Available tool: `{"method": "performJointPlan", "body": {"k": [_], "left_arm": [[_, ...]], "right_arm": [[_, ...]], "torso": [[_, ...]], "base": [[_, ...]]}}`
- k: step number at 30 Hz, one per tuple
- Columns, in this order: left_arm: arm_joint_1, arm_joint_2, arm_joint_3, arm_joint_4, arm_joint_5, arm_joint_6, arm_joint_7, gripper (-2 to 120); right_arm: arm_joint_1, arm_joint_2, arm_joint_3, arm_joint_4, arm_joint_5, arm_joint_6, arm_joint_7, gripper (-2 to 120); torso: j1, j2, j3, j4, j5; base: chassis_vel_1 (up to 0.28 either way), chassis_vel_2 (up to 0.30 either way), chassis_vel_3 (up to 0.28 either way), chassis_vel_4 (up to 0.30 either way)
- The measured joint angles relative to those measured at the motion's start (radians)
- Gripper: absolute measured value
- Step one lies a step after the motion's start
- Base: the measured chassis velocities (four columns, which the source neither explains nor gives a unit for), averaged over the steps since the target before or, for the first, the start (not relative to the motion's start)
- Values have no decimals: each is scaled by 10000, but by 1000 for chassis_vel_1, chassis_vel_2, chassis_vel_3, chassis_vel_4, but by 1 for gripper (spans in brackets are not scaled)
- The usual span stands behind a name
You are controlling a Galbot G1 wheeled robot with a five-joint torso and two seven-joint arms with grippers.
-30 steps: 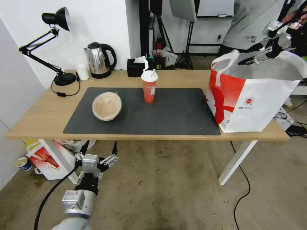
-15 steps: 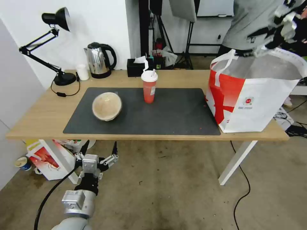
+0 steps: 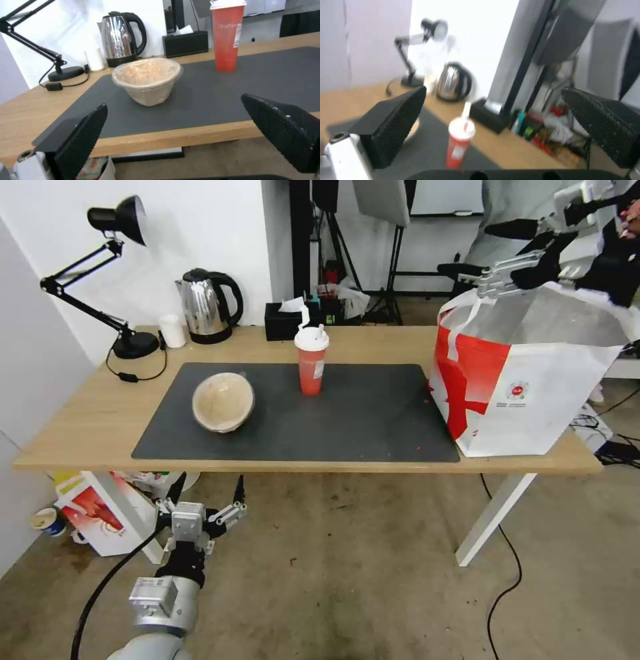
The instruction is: Pick up the trash from the table and place it into the takeout bag.
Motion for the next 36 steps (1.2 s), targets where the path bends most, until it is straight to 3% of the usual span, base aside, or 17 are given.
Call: {"method": "performJointPlan", "body": {"k": [3, 5, 9, 12, 14, 17, 18, 20, 22, 23, 27, 36], "left_arm": [[1, 1, -3, 0, 0, 0, 0, 100], [0, 0, -1, 0, 0, 0, 0, 100], [0, 1, -2, 0, 0, 0, 0, 100], [0, 1, -2, 0, 0, 0, 0, 100], [0, -1, 1, 1, 0, 0, 1, 100], [1, -1, 0, 0, 0, 0, 0, 100], [1, -1, 0, 0, 0, 0, 0, 100], [0, 0, 0, 0, 0, 0, 0, 100], [0, -2, 1, 0, 0, 0, 0, 100], [0, -2, 1, 0, 0, 0, 0, 100], [0, 0, 0, 0, 0, 0, 0, 100], [0, 0, 1, 0, 0, 0, 0, 100]], "right_arm": [[-72, 453, -99, 455, -387, 341, 555, 100], [-245, 1364, -264, 1117, -1155, 751, 1365, 100], [-440, 2248, -301, 1567, -1813, 937, 1752, 100], [-1047, 3925, -253, 2292, -3030, 1003, 1974, 100], [-1210, 4237, -229, 2432, -3305, 1017, 1974, 100], [-2142, 5942, -142, 2759, -4676, 1138, 1679, 100], [-2142, 5942, -142, 2759, -4676, 1138, 1679, 100], [-2534, 6698, -146, 2764, -5209, 1249, 1479, 100], [-3175, 8033, -283, 2755, -6353, 1598, 990, 100], [-3175, 8033, -283, 2755, -6353, 1598, 990, 100], [-3883, 9827, -858, 2725, -8697, 2787, 157, 100], [-4583, 11610, -2211, 2697, -10277, 4248, -27, 100]], "torso": [[0, 1, 0, -1, 1], [-1, 0, 1, -1, 3], [0, 1, 1, -1, 0], [0, 1, 1, -1, 6], [0, 0, 0, 0, 4], [-1, 1, 0, 0, 0], [-1, 1, 0, 0, 0], [0, 1, 0, 1, 3], [0, 0, 0, -3, 6], [0, 0, 0, -3, 6], [0, 0, 0, -1, 0], [1, 0, 0, 1, 2]], "base": [[0, 0, 0, 0], [0, 0, 0, 0], [0, 0, 0, 0], [0, 0, 0, 0], [0, 0, 0, 0], [0, 0, 0, 0], [0, 0, 0, 0], [0, 0, 0, 0], [0, 0, 0, 0], [0, 0, 0, 0], [0, 0, 0, 0], [0, 0, 0, 0]]}}
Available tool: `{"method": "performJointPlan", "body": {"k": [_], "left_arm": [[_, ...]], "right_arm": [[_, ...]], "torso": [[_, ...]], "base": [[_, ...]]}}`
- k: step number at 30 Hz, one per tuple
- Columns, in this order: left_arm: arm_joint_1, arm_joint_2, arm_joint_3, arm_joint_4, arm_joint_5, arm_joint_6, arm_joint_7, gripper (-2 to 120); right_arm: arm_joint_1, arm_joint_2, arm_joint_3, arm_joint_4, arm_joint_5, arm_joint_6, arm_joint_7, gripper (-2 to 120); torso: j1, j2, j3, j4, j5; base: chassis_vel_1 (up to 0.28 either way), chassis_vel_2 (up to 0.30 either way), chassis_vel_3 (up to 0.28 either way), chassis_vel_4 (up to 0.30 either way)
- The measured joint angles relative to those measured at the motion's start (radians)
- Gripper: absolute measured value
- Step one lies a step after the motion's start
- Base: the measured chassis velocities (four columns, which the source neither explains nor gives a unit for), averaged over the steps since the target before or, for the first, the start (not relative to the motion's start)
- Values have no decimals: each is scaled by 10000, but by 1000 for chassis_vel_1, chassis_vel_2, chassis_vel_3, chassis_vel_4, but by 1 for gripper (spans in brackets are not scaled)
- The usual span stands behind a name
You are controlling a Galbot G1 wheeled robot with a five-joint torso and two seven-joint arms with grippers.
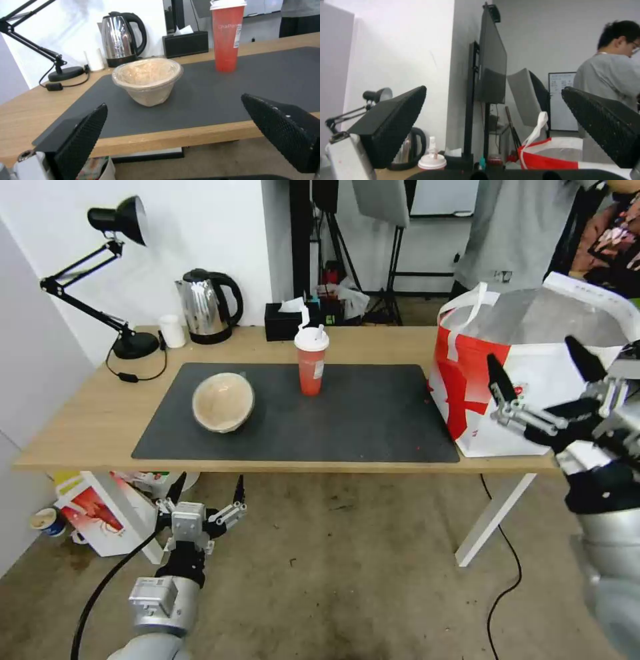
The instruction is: Pick up the trash from the table and place it into the takeout bag.
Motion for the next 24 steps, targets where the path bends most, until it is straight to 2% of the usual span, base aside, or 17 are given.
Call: {"method": "performJointPlan", "body": {"k": [1, 5, 9, 18, 24], "left_arm": [[0, 0, 0, 0, 0, 0, 0, 100], [0, 0, -2, 0, 0, 0, 0, 100], [0, 0, -1, 0, 0, 0, 0, 100], [0, 0, -1, 0, 0, 0, 0, 100], [0, -1, 0, 0, 0, 0, 0, 100]], "right_arm": [[0, 0, 0, 0, 0, 0, 0, 100], [-403, 689, -881, -5, -878, 1028, 29, 100], [-526, 954, -1194, -6, -1354, 1458, 179, 100], [-1022, 1461, -2019, -15, -3191, 2517, 1500, 100], [-1493, 2000, -2824, -391, -4319, 3338, 1653, 100]], "torso": [[0, 0, 0, 0, 0], [-1, 0, 0, -1, -2], [0, 0, 0, -1, -1], [0, -1, 1, -1, 0], [-1, 0, 0, -2, 1]], "base": [[0, 0, 0, 0], [0, 0, 0, 0], [0, 0, 0, 0], [0, 0, 0, 0], [0, 0, 0, 0]]}}
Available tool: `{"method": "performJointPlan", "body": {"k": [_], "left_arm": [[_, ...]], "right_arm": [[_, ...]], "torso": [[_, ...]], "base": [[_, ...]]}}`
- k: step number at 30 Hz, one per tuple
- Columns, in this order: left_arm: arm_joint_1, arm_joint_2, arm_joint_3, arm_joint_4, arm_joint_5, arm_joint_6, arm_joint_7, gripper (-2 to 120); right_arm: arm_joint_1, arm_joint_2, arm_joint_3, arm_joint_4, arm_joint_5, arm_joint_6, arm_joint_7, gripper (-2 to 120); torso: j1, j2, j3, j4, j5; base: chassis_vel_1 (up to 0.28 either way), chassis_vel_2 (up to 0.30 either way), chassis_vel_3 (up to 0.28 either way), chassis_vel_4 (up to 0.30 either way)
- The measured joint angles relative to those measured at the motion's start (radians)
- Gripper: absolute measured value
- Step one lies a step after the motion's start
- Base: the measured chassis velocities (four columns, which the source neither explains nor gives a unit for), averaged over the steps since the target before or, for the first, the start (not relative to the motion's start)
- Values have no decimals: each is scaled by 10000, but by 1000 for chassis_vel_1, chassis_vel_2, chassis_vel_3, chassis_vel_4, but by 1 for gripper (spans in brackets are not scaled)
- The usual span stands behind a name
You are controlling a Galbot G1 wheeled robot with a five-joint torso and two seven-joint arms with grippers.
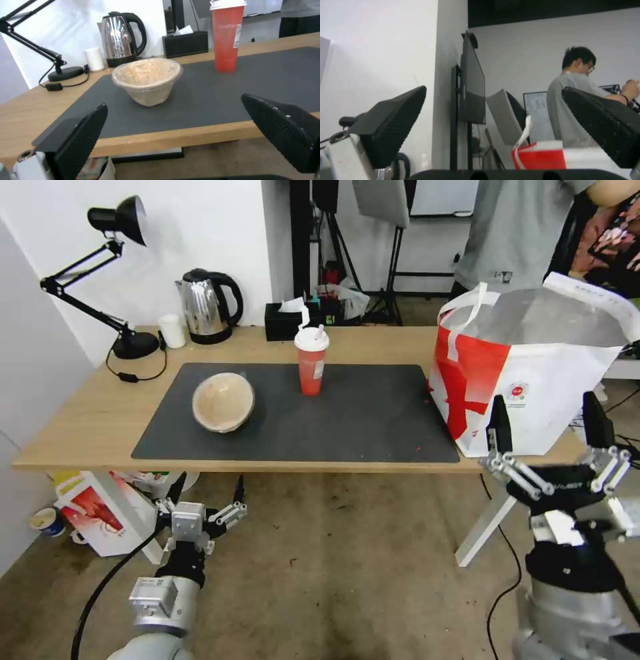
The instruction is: Pick up the trash from the table and place it into the takeout bag.
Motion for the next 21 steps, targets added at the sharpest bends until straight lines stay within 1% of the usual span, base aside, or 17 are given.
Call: {"method": "performJointPlan", "body": {"k": [5, 10, 17, 21], "left_arm": [[0, 1, 0, 0, 0, 0, 0, 100], [0, 1, 0, 0, 0, 0, 0, 100], [0, 1, 0, 0, 0, 0, 0, 100], [0, 1, 0, 0, 0, 0, 0, 100]], "right_arm": [[-266, 262, -421, -444, -645, 375, 254, 100], [-545, 493, -709, -918, -955, 762, 337, 100], [-733, 546, -1019, -1234, -1110, 1032, 385, 100], [-848, 540, -1251, -1378, -1319, 1260, 586, 100]], "torso": [[0, 0, -1, 0, -1], [0, 0, -1, 0, 0], [0, 0, 0, 0, 0], [0, 0, 0, 0, -1]], "base": [[0, 0, 0, 0], [0, 0, 0, 0], [0, 0, 0, 0], [0, 0, 0, 0]]}}
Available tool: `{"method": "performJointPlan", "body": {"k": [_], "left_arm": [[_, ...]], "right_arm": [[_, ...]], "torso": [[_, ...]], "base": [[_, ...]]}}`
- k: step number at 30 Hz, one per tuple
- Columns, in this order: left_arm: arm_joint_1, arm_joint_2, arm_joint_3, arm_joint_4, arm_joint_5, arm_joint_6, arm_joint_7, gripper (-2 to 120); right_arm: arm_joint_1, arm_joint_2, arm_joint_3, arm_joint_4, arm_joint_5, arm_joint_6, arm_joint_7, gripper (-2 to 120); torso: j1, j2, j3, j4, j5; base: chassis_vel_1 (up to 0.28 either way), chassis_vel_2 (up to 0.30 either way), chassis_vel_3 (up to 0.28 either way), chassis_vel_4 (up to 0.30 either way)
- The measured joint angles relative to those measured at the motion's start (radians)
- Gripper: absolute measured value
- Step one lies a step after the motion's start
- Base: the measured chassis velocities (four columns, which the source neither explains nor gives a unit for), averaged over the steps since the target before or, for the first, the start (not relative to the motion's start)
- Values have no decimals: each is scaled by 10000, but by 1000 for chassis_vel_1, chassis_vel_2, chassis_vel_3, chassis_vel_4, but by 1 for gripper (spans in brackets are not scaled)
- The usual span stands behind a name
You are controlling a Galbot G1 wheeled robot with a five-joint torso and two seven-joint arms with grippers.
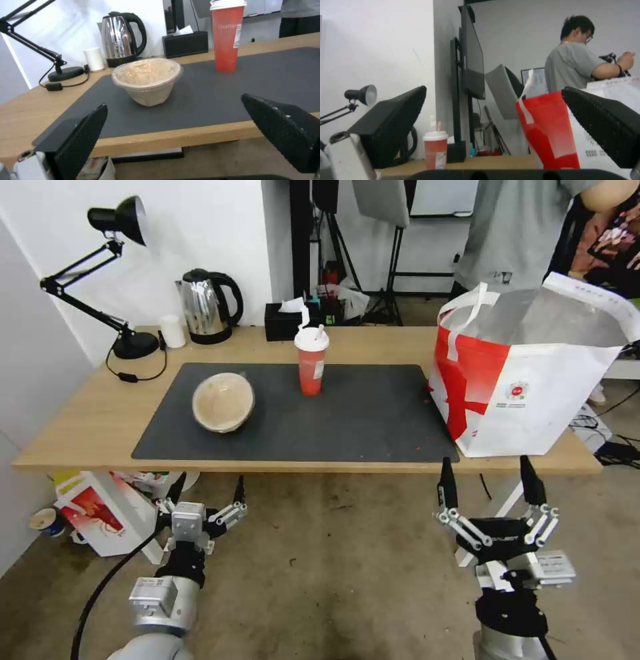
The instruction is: Pick up the trash from the table and place it into the takeout bag.
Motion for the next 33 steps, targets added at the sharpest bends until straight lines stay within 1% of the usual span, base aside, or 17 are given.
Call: {"method": "performJointPlan", "body": {"k": [8, 20, 25, 26, 27, 29, 31, 32, 33], "left_arm": [[0, 0, 0, 0, 0, 0, 0, 100], [0, 0, 0, 0, 0, 0, 0, 100], [0, 0, 0, 0, 0, 0, 0, 100], [0, 0, 0, 0, 1, 0, 0, 100], [0, 0, 0, 0, 1, 0, 0, 100], [0, -1, 0, 0, 0, 0, 0, 100], [0, 0, 0, 0, 0, 0, 0, 100], [0, 0, 0, 0, 0, 0, 0, 100], [0, 1, 0, 0, 0, 0, 0, 100]], "right_arm": [[-240, 99, -322, -214, -252, 368, 278, 100], [-325, 191, -475, -208, -423, 443, 322, 100], [-337, 47, -635, -21, -445, 381, 112, 100], [-261, -78, -673, 87, -309, 208, -122, 100], [-261, -78, -673, 87, -309, 208, -122, 100], [126, -395, -691, 337, 224, -465, -644, 100], [623, -705, -692, 631, 659, -1248, -920, 100], [623, -705, -692, 631, 659, -1248, -920, 100], [993, -979, -690, 844, 992, -1877, -1039, 100]], "torso": [[0, 0, 0, 0, 0], [0, 0, 0, 0, 0], [-1, 0, 0, -1, 0], [0, 0, -1, -1, 0], [0, 0, -1, -1, 0], [0, 0, 0, 0, 1], [0, 0, 0, 0, 2], [0, 0, 0, 0, 2], [0, 0, 0, 1, 2]], "base": [[0, 0, 0, 0], [0, 0, 0, 0], [0, 0, 0, 0], [0, 0, 0, 0], [0, 0, 0, 0], [0, 0, 0, 0], [0, 0, 0, 0], [0, 0, 0, 0], [0, 0, 0, 0]]}}
